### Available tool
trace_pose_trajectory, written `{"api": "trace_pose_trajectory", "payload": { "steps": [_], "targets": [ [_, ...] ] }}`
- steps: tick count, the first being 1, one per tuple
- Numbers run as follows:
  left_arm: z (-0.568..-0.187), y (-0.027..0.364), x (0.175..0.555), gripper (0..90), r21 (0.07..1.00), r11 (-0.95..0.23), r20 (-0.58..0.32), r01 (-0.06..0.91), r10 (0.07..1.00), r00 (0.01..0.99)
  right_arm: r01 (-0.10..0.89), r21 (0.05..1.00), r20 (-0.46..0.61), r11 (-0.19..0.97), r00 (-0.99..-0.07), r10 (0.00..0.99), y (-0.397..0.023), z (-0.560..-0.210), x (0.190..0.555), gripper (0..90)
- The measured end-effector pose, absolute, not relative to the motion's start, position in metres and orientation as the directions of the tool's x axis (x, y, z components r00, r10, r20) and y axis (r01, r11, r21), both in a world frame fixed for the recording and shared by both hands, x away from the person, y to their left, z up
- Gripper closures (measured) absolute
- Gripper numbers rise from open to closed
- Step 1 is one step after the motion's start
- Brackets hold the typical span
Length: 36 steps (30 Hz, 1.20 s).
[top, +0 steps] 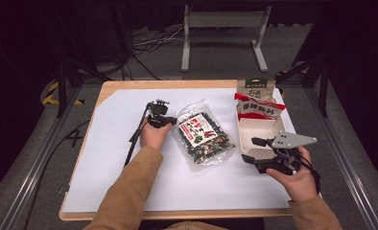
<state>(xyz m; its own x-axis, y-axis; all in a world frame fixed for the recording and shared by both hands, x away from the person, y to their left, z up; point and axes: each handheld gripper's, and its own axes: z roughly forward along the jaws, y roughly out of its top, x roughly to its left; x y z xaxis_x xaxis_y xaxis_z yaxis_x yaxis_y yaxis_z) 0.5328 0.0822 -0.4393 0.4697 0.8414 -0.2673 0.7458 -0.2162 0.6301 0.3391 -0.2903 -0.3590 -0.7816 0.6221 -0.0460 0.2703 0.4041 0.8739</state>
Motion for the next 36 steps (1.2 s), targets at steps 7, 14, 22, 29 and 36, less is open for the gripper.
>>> {"api": "trace_pose_trajectory", "payload": {
  "steps": [7, 14, 22, 29, 36],
  "targets": [
    [-0.438, 0.085, 0.533, 83.0, 0.627, -0.195, -0.304, 0.754, 0.83, 0.468, 0.269, 0.879, -0.039, 0.393, -0.781, 0.623, -0.291, -0.359, 0.338, 32.7],
    [-0.425, 0.091, 0.529, 87.9, 0.638, -0.185, -0.317, 0.748, 0.821, 0.474, 0.267, 0.883, -0.035, 0.386, -0.782, 0.622, -0.291, -0.36, 0.338, 36.6],
    [-0.397, 0.098, 0.515, 88.6, 0.708, -0.199, -0.279, 0.678, 0.802, 0.528, 0.256, 0.889, -0.037, 0.379, -0.786, 0.618, -0.289, -0.359, 0.337, 39.1],
    [-0.372, 0.097, 0.5, 88.7, 0.771, -0.227, -0.217, 0.595, 0.785, 0.58, 0.257, 0.895, -0.021, 0.364, -0.792, 0.611, -0.288, -0.357, 0.336, 41.0],
    [-0.342, 0.095, 0.479, 88.8, 0.839, -0.241, -0.143, 0.488, 0.768, 0.624, 0.252, 0.896, -0.024, 0.364, -0.794, 0.608, -0.287, -0.355, 0.336, 41.6]
  ]
}}
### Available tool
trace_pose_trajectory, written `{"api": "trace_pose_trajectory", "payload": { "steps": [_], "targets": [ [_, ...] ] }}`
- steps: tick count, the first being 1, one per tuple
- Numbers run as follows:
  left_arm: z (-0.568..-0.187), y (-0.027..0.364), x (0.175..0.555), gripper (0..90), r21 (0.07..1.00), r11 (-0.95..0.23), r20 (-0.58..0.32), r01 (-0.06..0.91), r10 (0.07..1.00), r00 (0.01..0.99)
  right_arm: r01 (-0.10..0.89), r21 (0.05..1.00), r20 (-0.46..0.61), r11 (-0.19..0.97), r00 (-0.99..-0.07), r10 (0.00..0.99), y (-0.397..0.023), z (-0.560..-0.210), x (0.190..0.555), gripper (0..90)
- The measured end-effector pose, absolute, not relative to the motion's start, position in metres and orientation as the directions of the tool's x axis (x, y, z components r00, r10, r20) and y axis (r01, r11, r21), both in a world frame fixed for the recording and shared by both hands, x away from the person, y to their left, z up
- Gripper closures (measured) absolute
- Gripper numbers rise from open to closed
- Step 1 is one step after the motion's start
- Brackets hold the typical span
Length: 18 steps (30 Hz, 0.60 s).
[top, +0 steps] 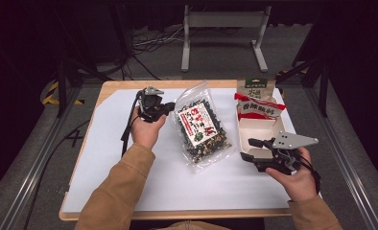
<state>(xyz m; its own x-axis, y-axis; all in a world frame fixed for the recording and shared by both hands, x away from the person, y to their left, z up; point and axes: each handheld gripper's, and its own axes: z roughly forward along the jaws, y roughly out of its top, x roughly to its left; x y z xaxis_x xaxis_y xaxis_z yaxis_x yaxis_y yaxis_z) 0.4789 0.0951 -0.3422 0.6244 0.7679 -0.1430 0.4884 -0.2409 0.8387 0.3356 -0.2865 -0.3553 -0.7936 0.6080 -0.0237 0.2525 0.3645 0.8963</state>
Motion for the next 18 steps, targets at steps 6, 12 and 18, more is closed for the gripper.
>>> {"api": "trace_pose_trajectory", "payload": {
  "steps": [6, 12, 18],
  "targets": [
    [-0.321, 0.097, 0.462, 88.9, 0.874, -0.244, -0.107, 0.421, 0.749, 0.654, 0.24, 0.901, -0.029, 0.361, -0.798, 0.603, -0.285, -0.352, 0.334, 42.4],
    [-0.301, 0.099, 0.442, 89.0, 0.901, -0.257, -0.058, 0.349, 0.725, 0.686, 0.237, 0.902, -0.026, 0.361, -0.804, 0.594, -0.282, -0.349, 0.334, 43.4],
    [-0.285, 0.102, 0.424, 89.1, 0.92, -0.275, -0.01, 0.28, 0.696, 0.718, 0.237, 0.901, -0.02, 0.362, -0.813, 0.582, -0.279, -0.346, 0.337, 43.4]
  ]
}}
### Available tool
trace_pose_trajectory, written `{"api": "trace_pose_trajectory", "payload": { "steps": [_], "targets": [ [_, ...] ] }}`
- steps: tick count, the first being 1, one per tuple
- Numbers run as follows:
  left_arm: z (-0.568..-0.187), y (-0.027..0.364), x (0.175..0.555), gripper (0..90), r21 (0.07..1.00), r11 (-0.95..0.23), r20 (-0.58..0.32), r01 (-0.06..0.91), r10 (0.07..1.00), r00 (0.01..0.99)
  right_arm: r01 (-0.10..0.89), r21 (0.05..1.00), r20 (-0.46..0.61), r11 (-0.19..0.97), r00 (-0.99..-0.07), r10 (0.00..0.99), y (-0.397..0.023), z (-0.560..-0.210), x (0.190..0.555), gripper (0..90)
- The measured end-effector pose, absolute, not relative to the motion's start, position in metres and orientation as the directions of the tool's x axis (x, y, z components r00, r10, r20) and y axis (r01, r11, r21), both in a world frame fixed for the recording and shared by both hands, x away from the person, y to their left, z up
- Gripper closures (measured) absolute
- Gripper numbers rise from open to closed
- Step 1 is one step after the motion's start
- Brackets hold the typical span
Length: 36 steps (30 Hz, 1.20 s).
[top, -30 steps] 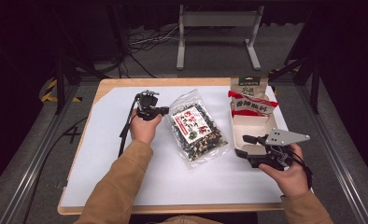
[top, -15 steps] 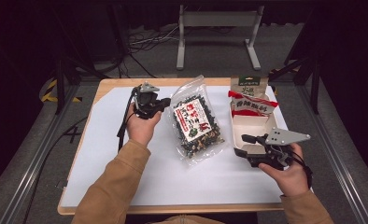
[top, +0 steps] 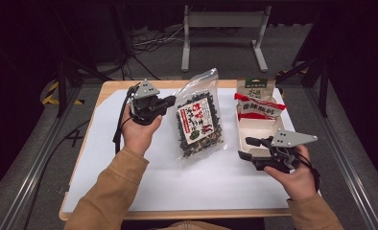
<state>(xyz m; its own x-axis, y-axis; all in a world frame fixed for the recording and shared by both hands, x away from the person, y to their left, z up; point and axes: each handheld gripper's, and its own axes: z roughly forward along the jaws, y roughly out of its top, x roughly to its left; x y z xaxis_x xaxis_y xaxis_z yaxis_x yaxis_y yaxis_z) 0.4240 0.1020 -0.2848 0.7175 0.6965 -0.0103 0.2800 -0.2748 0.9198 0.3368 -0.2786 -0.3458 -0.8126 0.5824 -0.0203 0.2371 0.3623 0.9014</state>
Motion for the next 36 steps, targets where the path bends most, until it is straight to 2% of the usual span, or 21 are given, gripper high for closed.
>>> {"api": "trace_pose_trajectory", "payload": {
  "steps": [15, 29, 31, 36],
  "targets": [
    [-0.259, 0.114, 0.384, 89.0, 0.942, -0.305, 0.065, 0.143, 0.581, 0.811, 0.216, 0.91, -0.008, 0.354, -0.844, 0.536, -0.259, -0.332, 0.356, 42.3],
    [-0.254, 0.118, 0.355, 89.1, 0.953, -0.3, 0.091, 0.049, 0.435, 0.896, 0.241, 0.934, 0.091, 0.265, -0.875, 0.475, -0.244, -0.321, 0.371, 33.0],
    [-0.255, 0.118, 0.355, 89.0, 0.954, -0.296, 0.092, 0.04, 0.419, 0.903, 0.267, 0.928, 0.122, 0.258, -0.876, 0.466, -0.242, -0.321, 0.372, 27.2],
    [-0.26, 0.118, 0.355, 89.0, 0.956, -0.29, 0.082, 0.034, 0.38, 0.921, 0.268, 0.926, 0.135, 0.266, -0.893, 0.43, -0.237, -0.321, 0.375, 28.9]
  ]
}}
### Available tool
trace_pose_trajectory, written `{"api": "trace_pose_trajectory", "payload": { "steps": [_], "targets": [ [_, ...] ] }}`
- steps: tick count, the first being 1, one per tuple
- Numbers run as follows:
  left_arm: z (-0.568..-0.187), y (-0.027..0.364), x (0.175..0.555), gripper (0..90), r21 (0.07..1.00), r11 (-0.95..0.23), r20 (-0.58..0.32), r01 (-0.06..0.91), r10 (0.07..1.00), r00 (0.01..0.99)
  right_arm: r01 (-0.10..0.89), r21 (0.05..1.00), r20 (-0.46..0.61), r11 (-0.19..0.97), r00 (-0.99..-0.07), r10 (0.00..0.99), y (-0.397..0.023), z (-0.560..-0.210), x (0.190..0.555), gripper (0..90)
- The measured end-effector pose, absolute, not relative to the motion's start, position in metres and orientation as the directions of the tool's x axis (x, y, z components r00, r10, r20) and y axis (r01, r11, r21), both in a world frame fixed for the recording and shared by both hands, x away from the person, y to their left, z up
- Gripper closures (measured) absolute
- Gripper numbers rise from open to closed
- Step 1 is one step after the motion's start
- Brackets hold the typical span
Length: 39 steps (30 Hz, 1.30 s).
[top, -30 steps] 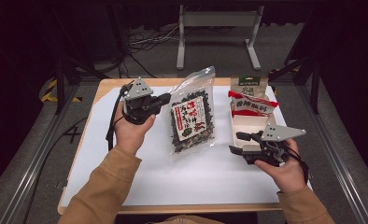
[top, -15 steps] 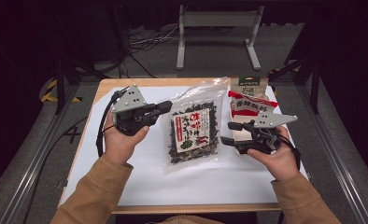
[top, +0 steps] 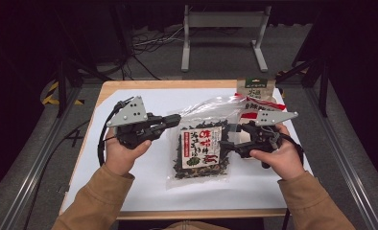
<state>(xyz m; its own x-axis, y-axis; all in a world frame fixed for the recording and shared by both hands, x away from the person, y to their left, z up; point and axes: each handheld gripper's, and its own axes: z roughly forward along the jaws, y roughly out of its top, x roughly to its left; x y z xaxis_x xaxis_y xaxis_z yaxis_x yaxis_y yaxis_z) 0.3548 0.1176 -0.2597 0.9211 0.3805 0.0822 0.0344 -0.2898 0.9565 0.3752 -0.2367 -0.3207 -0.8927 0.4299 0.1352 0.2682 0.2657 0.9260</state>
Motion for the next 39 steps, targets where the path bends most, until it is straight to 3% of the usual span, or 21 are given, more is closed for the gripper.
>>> {"api": "trace_pose_trajectory", "payload": {
  "steps": [4, 11, 13, 25, 31, 34, 39],
  "targets": [
    [-0.263, 0.116, 0.354, 89.0, 0.959, -0.281, 0.067, 0.042, 0.368, 0.927, 0.256, 0.931, 0.147, 0.259, -0.915, 0.376, -0.234, -0.32, 0.378, 34.8],
    [-0.266, 0.118, 0.355, 88.8, 0.965, -0.257, 0.037, 0.057, 0.345, 0.938, 0.31, 0.904, 0.226, 0.296, -0.931, 0.285, -0.23, -0.317, 0.377, 64.7],
    [-0.266, 0.119, 0.355, 88.7, 0.965, -0.256, 0.039, 0.053, 0.339, 0.94, 0.309, 0.902, 0.228, 0.302, -0.934, 0.274, -0.231, -0.315, 0.376, 68.6],
    [-0.268, 0.125, 0.358, 84.7, 0.978, -0.192, -0.013, 0.079, 0.321, 0.947, 0.326, 0.892, 0.261, 0.313, -0.937, 0.234, -0.231, -0.306, 0.369, 75.7],
    [-0.268, 0.13, 0.358, 74.6, 0.982, -0.161, -0.041, 0.097, 0.32, 0.947, 0.322, 0.89, 0.254, 0.324, -0.938, 0.237, -0.233, -0.302, 0.367, 75.9],
    [-0.268, 0.134, 0.357, 62.7, 0.983, -0.153, -0.044, 0.1, 0.33, 0.943, 0.319, 0.891, 0.243, 0.324, -0.936, 0.253, -0.236, -0.3, 0.366, 76.0],
    [-0.272, 0.142, 0.356, 58.6, 0.983, -0.15, -0.051, 0.11, 0.352, 0.935, 0.301, 0.897, 0.213, 0.324, -0.936, 0.28, -0.244, -0.294, 0.364, 76.0]
  ]
}}
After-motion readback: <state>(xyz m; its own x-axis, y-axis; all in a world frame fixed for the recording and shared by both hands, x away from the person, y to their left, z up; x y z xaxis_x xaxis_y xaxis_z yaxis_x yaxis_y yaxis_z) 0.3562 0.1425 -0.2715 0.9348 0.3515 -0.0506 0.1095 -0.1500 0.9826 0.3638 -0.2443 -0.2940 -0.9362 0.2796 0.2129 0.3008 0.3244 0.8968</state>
